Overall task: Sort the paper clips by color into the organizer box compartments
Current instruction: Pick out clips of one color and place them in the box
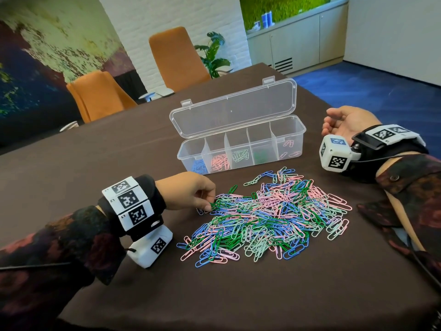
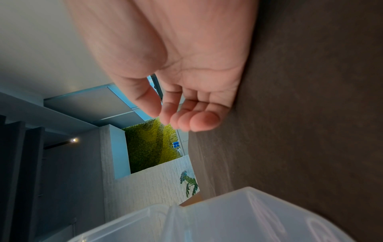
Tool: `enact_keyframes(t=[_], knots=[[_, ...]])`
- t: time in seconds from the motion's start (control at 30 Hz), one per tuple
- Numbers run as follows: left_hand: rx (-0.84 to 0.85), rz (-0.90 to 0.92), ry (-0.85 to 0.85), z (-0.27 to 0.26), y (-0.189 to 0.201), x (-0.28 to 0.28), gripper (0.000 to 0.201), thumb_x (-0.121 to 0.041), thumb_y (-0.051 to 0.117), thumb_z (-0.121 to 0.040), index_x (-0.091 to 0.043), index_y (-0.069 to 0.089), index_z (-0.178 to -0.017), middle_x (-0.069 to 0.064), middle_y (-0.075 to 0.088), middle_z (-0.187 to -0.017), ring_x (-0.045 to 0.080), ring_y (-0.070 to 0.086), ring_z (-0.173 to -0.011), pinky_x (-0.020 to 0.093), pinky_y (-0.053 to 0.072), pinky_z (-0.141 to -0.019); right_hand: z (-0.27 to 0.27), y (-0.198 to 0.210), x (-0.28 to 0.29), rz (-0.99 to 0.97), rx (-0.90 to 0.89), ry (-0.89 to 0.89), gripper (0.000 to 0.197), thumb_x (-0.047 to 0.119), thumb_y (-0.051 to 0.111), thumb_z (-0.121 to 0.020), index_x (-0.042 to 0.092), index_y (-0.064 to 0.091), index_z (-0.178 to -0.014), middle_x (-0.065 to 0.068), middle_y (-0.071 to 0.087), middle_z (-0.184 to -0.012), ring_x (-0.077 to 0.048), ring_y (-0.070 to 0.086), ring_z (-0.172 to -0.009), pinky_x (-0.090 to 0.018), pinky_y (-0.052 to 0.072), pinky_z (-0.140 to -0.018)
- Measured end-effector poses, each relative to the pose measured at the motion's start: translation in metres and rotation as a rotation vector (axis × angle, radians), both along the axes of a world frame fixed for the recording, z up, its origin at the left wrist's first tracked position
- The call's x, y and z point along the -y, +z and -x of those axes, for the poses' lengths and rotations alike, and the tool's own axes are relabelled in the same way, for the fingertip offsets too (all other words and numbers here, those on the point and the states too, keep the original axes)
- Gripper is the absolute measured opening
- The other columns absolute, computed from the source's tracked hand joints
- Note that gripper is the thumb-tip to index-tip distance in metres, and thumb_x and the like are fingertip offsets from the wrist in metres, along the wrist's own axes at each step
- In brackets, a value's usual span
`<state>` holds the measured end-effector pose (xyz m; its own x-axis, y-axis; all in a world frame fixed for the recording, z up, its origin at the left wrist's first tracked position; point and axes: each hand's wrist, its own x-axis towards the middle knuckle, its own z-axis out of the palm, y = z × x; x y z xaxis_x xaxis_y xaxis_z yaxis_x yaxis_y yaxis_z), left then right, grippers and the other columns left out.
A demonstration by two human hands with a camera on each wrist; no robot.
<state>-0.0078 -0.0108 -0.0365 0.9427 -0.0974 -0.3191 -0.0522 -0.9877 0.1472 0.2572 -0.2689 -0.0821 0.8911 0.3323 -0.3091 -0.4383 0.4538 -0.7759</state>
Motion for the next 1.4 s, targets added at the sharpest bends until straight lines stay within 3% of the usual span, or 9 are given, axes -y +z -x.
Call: enact_keyframes(t=[0.23, 0.3, 0.4, 0.63, 0.87, 1.0, 1.17, 1.3, 1.4], knots=[[0.072, 0.384, 0.137, 0.005, 0.003, -0.013, 0.008, -0.02, 0.059, -0.087, -0.022, 0.052, -0.088, -0.021, 0.057, -0.068, -0.001, 0.049, -0.061, 0.014, 0.039, -0.065, -0.003, -0.003, -0.001, -0.006, -0.007, 0.001, 0.01, 0.016, 0.05, -0.091, 0.012, 0.056, -0.084, -0.001, 0.05, -0.074, -0.011, 0.048, -0.06, -0.017, 0.045, -0.046], [0.036, 0.644, 0.229, 0.007, 0.0, -0.011, 0.009, -0.017, 0.05, -0.083, -0.013, 0.046, -0.09, -0.014, 0.059, -0.068, 0.006, 0.052, -0.061, 0.02, 0.043, -0.064, -0.004, -0.003, -0.001, -0.007, -0.012, -0.003, 0.01, 0.016, 0.05, -0.091, 0.012, 0.056, -0.085, -0.001, 0.05, -0.074, -0.012, 0.048, -0.06, -0.016, 0.046, -0.047], [0.001, 0.76, 0.304, 0.007, -0.001, -0.006, 0.009, -0.012, 0.045, -0.08, -0.011, 0.044, -0.089, -0.008, 0.06, -0.069, 0.012, 0.056, -0.064, 0.027, 0.044, -0.067, -0.004, -0.002, 0.0, -0.005, -0.01, -0.003, 0.01, 0.015, 0.05, -0.091, 0.011, 0.056, -0.084, -0.001, 0.05, -0.074, -0.012, 0.048, -0.06, -0.016, 0.046, -0.046], [0.005, 0.033, 0.102, -0.005, -0.002, 0.019, 0.019, -0.029, 0.065, -0.088, -0.023, 0.048, -0.088, -0.01, 0.039, -0.063, 0.006, 0.038, -0.055, 0.016, 0.032, -0.058, -0.004, -0.001, 0.0, 0.006, -0.009, 0.008, 0.01, 0.015, 0.049, -0.091, 0.011, 0.056, -0.085, -0.001, 0.05, -0.075, -0.012, 0.047, -0.061, -0.017, 0.046, -0.046], [0.039, -0.076, 0.088, -0.013, 0.001, 0.026, 0.017, -0.028, 0.058, -0.093, -0.012, 0.055, -0.086, -0.008, 0.044, -0.064, 0.007, 0.038, -0.058, 0.02, 0.032, -0.058, -0.003, -0.002, 0.0, -0.003, -0.011, 0.0, 0.01, 0.015, 0.049, -0.091, 0.011, 0.057, -0.086, -0.001, 0.05, -0.075, -0.012, 0.047, -0.06, -0.016, 0.046, -0.047], [0.054, 0.231, 0.216, -0.006, 0.004, 0.009, 0.019, -0.028, 0.063, -0.088, -0.015, 0.053, -0.078, -0.006, 0.047, -0.064, 0.007, 0.041, -0.057, 0.023, 0.037, -0.063, -0.003, -0.002, 0.001, -0.003, 0.001, -0.006, 0.012, 0.016, 0.048, -0.092, 0.012, 0.058, -0.087, -0.002, 0.05, -0.076, -0.012, 0.047, -0.061, -0.016, 0.046, -0.047], [0.064, 1.091, 0.586, 0.005, 0.0, -0.002, 0.014, -0.019, 0.066, -0.07, -0.012, 0.054, -0.07, 0.003, 0.047, -0.066, 0.008, 0.044, -0.051, 0.02, 0.042, -0.052, -0.003, -0.001, 0.0, -0.003, -0.001, -0.003, 0.011, 0.016, 0.048, -0.092, 0.013, 0.057, -0.087, -0.002, 0.05, -0.076, -0.012, 0.047, -0.061, -0.016, 0.045, -0.046], [0.069, 1.614, 0.672, 0.009, -0.003, -0.005, 0.057, -0.02, 0.095, -0.036, -0.01, 0.06, -0.081, 0.008, 0.068, -0.081, 0.012, 0.06, -0.058, 0.022, 0.052, -0.051, -0.002, 0.0, 0.0, 0.001, 0.008, -0.01, 0.013, 0.016, 0.047, -0.092, 0.013, 0.057, -0.087, -0.002, 0.049, -0.077, -0.012, 0.047, -0.061, -0.016, 0.045, -0.047], [0.106, 1.785, 0.65, 0.009, -0.008, -0.001, 0.059, -0.012, 0.095, -0.036, -0.004, 0.062, -0.084, 0.008, 0.067, -0.079, 0.013, 0.061, -0.058, 0.024, 0.053, -0.053, -0.001, 0.0, 0.002, -0.002, 0.01, -0.02, 0.014, 0.015, 0.045, -0.093, 0.012, 0.057, -0.086, -0.002, 0.049, -0.077, -0.012, 0.046, -0.062, -0.017, 0.045, -0.047]])
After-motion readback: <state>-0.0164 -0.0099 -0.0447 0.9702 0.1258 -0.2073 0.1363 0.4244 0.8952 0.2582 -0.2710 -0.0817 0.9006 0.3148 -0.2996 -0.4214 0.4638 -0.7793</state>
